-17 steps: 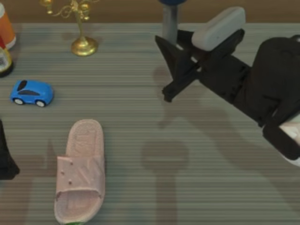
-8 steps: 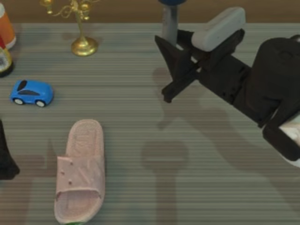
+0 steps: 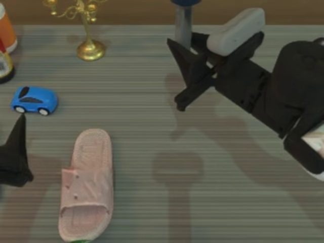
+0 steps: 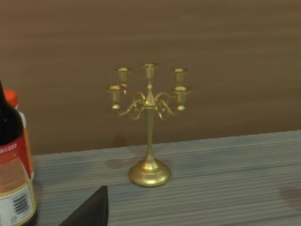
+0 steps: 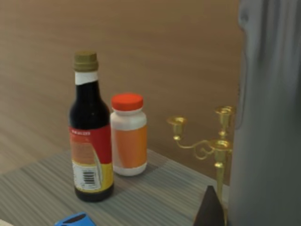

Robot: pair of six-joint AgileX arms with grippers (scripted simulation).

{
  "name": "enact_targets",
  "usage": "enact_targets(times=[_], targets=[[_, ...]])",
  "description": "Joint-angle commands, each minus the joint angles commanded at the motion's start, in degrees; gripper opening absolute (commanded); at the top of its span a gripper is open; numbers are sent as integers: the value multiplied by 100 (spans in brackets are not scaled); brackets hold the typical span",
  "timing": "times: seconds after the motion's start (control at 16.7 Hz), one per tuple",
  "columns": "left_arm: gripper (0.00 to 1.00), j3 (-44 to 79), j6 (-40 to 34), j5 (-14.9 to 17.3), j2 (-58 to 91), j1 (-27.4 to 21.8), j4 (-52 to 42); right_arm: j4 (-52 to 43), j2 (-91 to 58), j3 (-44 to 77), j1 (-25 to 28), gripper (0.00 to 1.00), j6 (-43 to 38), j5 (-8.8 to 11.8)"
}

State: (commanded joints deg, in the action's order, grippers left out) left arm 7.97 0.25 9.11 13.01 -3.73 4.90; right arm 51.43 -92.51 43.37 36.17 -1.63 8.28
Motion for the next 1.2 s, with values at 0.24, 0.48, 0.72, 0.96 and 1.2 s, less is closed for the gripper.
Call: enact_targets(times=[0.24,0.48,0.72,0.96,1.2], targets=[[100,1054,23,1058,1814,-427,696,0,0,0,0,0,0,0],[100,2179,79,2138,3735,-873,1461,0,0,0,0,0,0,0],[100,3030,129,3001,5192,-1224,2020,0,0,0,0,0,0,0],[100,3396,132,3421,5862,-1389,2241,0,0,0,0,0,0,0],[100,3409,131,3438,5890,-1395,2248,0,0,0,0,0,0,0]])
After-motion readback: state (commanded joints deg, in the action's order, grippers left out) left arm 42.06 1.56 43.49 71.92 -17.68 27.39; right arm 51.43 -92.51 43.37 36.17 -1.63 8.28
